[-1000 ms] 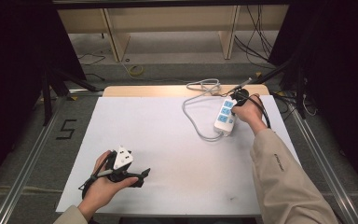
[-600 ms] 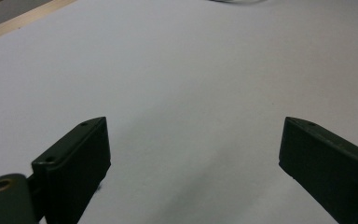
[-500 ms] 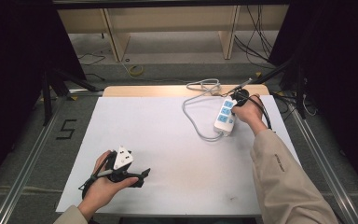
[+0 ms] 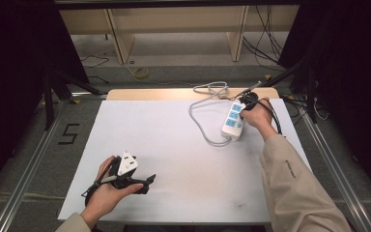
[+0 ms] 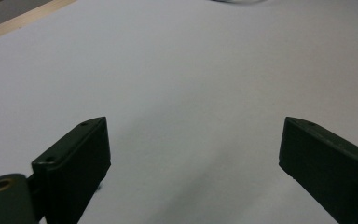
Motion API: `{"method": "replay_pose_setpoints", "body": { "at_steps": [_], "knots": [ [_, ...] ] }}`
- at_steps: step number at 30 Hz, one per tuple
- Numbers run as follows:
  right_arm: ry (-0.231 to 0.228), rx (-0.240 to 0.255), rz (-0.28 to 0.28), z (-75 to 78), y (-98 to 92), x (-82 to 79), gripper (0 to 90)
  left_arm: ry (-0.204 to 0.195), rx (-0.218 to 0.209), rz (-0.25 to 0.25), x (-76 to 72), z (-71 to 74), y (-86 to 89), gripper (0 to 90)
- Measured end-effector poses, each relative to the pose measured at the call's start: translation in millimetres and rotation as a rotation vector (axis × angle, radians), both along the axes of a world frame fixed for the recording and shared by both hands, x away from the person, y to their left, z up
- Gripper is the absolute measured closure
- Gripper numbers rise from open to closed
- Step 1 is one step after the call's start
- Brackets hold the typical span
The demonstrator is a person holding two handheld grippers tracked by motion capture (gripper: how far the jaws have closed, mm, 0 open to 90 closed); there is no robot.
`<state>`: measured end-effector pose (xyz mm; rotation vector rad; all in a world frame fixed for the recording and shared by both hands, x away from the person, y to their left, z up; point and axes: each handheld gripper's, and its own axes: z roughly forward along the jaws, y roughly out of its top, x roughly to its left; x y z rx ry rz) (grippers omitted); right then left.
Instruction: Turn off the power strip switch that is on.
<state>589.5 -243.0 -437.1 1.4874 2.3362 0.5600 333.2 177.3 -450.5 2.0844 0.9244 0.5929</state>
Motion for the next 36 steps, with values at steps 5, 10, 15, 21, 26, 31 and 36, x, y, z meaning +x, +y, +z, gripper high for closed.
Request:
{"method": "replay_pose_setpoints", "body": {
  "at_steps": [5, 10, 15, 21, 26, 31, 36],
  "knots": [
    [-0.003, 0.001, 0.000, -0.1, -0.1, 0.1, 90.0, 0.003, 0.001, -0.001, 0.0, 0.1, -0.3, 8.4],
    [-0.005, 0.001, 0.000, -0.2, 0.1, 0.1, 90.0, 0.001, 0.003, -0.001, 0.1, 0.1, 0.0, 8.4],
    [-0.016, 0.001, 0.004, 0.4, 0.3, -0.3, 90.0, 0.001, 0.003, -0.002, 0.2, 0.1, 0.1, 8.5],
    [-0.031, 0.007, 0.006, 2.2, -0.4, -1.0, 90.0, 0.003, 0.001, -0.001, 0.0, 0.2, -0.2, 8.5],
    [-0.043, 0.003, 0.012, 3.4, -1.8, -1.9, 90.0, 0.004, 0.001, 0.000, 0.2, 0.1, -0.3, 8.4],
    [-0.051, 0.004, 0.009, 7.8, -3.1, -3.0, 90.0, 0.002, 0.003, -0.001, -0.1, 0.2, -0.6, 8.4],
    [-0.056, 0.003, 0.009, 9.1, -5.5, -3.5, 90.0, 0.002, 0.002, 0.000, -0.1, 0.2, -0.5, 8.5]
  ]
}}
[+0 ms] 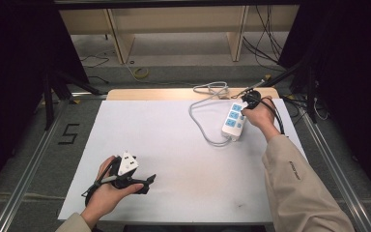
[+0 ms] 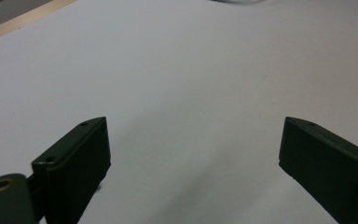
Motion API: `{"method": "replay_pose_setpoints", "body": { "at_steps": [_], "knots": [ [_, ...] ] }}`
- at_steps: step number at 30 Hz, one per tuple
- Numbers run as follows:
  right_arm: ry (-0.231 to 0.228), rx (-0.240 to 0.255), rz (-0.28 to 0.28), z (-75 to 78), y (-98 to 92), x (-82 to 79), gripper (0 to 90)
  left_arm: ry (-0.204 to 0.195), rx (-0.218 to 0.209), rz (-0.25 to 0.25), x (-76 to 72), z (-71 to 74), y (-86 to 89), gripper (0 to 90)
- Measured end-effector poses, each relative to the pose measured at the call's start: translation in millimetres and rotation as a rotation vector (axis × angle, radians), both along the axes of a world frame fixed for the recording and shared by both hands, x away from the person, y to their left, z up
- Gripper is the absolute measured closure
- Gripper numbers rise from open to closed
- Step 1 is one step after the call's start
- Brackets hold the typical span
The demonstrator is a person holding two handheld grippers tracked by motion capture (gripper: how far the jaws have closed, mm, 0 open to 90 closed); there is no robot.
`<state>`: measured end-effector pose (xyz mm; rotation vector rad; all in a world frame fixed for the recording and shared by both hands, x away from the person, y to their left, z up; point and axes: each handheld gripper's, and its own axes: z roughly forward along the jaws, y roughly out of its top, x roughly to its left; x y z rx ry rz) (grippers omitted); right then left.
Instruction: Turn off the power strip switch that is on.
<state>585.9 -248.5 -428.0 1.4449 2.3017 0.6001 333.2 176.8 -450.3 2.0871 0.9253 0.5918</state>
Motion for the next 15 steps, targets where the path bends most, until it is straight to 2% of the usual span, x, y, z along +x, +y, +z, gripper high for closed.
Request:
{"method": "replay_pose_setpoints", "body": {
  "at_steps": [15],
  "knots": [
    [-0.032, 0.010, 0.011, 3.5, -1.9, -5.9, 90.0, -0.003, 0.002, 0.001, -0.1, 0.2, -0.1, 8.5]
  ]
}}
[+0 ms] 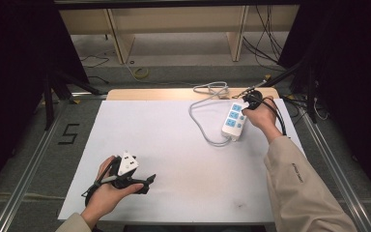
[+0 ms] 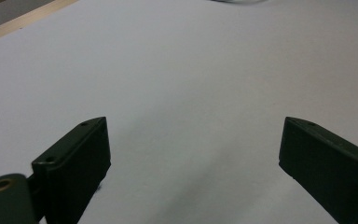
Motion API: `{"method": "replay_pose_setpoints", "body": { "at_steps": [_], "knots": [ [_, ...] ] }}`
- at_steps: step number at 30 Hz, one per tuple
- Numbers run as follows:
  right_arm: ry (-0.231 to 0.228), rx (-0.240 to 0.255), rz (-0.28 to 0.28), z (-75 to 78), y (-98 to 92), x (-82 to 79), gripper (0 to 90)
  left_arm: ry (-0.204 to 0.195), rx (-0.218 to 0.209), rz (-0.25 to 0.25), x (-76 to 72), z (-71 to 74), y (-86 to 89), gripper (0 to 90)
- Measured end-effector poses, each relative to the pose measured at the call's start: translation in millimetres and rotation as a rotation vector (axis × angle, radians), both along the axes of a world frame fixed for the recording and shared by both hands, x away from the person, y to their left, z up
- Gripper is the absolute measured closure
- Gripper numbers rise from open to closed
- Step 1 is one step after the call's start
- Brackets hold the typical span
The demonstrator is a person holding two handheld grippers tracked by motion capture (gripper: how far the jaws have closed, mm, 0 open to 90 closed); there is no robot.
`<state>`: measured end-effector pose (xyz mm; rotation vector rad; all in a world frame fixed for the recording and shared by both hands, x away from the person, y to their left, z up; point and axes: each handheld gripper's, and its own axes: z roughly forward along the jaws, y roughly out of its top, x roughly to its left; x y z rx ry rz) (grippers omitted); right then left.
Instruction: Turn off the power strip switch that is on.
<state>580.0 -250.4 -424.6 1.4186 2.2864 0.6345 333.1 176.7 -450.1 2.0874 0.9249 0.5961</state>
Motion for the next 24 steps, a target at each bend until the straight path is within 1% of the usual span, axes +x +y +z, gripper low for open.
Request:
{"method": "replay_pose_setpoints", "body": {
  "at_steps": [11, 19, 24],
  "knots": [
    [-0.026, 0.006, 0.015, -1.2, -1.4, -7.0, 90.0, -0.003, 0.001, 0.002, -0.1, -0.3, 0.0, 8.5],
    [-0.051, 0.009, 0.034, 3.8, 0.0, -12.2, 90.0, -0.003, 0.002, 0.003, 0.0, -0.3, -0.2, 8.5],
    [-0.053, 0.021, 0.039, 4.1, 0.0, -15.5, 90.0, -0.001, 0.003, 0.003, 0.0, -0.2, -0.1, 8.5]
  ]
}}
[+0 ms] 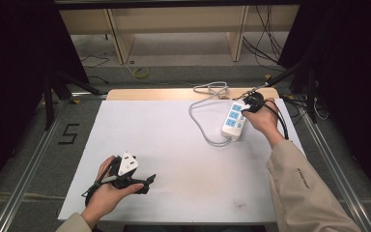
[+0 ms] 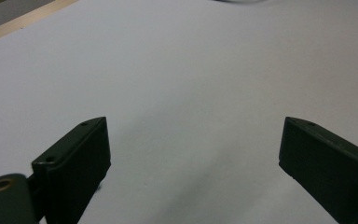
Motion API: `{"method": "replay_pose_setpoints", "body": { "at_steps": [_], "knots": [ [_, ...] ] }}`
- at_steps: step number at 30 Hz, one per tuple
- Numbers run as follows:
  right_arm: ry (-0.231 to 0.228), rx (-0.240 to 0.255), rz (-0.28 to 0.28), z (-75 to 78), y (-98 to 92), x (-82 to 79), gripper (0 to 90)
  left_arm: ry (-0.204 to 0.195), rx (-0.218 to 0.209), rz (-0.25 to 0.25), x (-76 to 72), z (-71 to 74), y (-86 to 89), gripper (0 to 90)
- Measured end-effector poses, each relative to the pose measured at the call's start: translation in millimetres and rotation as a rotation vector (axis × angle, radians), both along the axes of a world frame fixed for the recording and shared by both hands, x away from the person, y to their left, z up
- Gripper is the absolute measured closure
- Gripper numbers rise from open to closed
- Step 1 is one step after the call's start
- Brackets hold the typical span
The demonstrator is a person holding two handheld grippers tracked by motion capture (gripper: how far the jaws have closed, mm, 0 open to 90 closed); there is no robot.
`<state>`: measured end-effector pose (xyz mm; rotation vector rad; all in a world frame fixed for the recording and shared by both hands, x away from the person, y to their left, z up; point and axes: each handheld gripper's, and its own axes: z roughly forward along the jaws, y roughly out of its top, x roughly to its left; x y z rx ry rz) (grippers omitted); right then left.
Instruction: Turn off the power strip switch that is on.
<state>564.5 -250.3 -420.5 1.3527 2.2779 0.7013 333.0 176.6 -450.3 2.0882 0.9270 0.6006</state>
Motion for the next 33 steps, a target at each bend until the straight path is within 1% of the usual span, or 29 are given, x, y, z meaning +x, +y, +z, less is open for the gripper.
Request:
{"method": "replay_pose_setpoints", "body": {
  "at_steps": [11, 21, 31, 33],
  "knots": [
    [-0.013, 0.023, 0.007, -0.2, -3.6, -8.7, 90.0, 0.003, 0.000, 0.001, 0.2, -0.1, -0.3, 8.5],
    [-0.035, 0.047, 0.031, 2.0, -2.8, -21.8, 90.0, 0.002, 0.002, 0.003, 0.3, 0.0, 0.0, 8.5],
    [-0.045, 0.060, 0.053, 4.4, -2.3, -31.7, 89.8, 0.003, 0.000, 0.006, 0.3, -0.2, 0.0, 8.5],
    [-0.053, 0.062, 0.059, 4.6, -2.6, -34.3, 89.4, 0.002, 0.002, 0.006, 0.3, -0.1, 0.3, 8.5]
  ]
}}
